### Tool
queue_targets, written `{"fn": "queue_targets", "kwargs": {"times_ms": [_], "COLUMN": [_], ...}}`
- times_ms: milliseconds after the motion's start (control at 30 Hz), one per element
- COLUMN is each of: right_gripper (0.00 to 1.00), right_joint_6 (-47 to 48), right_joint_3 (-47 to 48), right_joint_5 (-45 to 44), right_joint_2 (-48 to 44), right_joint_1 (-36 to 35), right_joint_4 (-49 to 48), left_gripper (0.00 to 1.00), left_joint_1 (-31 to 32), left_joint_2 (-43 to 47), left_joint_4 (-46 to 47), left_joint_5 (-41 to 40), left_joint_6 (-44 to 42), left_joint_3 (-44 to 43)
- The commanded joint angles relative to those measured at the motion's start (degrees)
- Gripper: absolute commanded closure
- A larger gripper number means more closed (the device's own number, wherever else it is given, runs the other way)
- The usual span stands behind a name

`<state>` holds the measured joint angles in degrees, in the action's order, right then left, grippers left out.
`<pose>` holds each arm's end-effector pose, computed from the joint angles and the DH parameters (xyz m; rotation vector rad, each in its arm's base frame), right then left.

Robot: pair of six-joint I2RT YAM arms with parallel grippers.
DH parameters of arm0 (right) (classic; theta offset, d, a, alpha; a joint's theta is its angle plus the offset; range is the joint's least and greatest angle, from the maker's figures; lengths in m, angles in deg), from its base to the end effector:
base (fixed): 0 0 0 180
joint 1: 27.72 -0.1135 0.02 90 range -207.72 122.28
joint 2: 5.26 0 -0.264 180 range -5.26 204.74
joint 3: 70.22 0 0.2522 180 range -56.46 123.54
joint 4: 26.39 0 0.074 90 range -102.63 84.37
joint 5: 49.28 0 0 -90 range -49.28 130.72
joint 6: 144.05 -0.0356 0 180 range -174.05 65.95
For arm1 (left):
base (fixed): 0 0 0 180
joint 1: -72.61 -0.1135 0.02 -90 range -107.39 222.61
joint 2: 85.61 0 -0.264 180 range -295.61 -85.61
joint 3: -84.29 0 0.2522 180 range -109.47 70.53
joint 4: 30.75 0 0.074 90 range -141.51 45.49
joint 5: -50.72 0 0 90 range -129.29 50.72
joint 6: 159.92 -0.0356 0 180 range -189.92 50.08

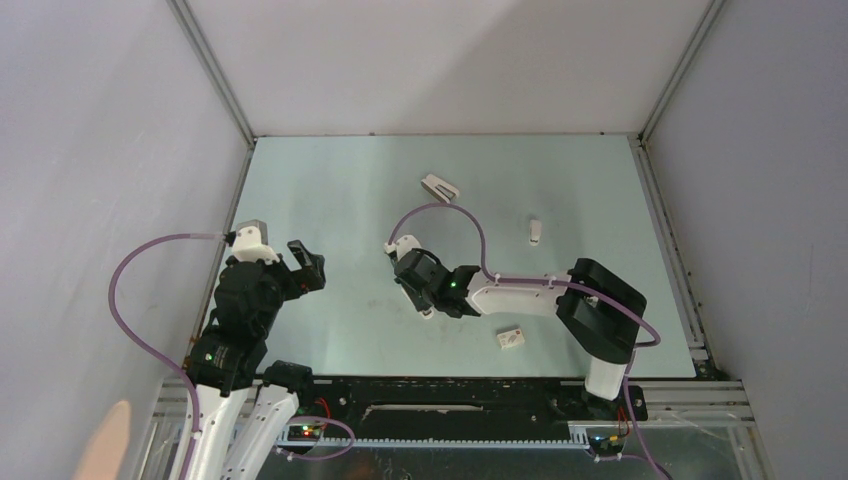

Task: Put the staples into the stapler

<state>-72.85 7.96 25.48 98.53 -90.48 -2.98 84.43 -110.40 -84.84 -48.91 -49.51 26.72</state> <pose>0.1829 0.3348 0.1791 -0.7910 2.2819 0.3444 0.0932 -0.0134 0.3211 -0.2566 1.9260 -0.2109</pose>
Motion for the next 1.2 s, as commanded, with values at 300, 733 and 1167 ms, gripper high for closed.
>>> {"fn": "queue_targets", "kwargs": {"times_ms": [300,733,1167], "right_gripper": [0.89,0.84,0.62], "right_joint_6": [-0.2,-0.3,0.1], "right_joint_3": [0.2,-1.5,-1.7], "right_joint_5": [0.0,-0.8,-0.7], "right_joint_2": [1.3,-1.9,-4.8], "right_joint_1": [0.5,0.3,0.8], "right_joint_4": [-1.5,0.0,-1.0], "left_gripper": [0.00,0.00,0.00], "left_joint_1": [-0.7,-0.7,-0.7], "left_joint_2": [0.3,0.1,-0.1], "left_joint_4": [2.1,2.2,2.1], "left_joint_5": [1.2,1.5,1.6], "left_joint_6": [-1.6,-1.7,-1.6], "left_joint_3": [0.1,0.1,0.1]}}
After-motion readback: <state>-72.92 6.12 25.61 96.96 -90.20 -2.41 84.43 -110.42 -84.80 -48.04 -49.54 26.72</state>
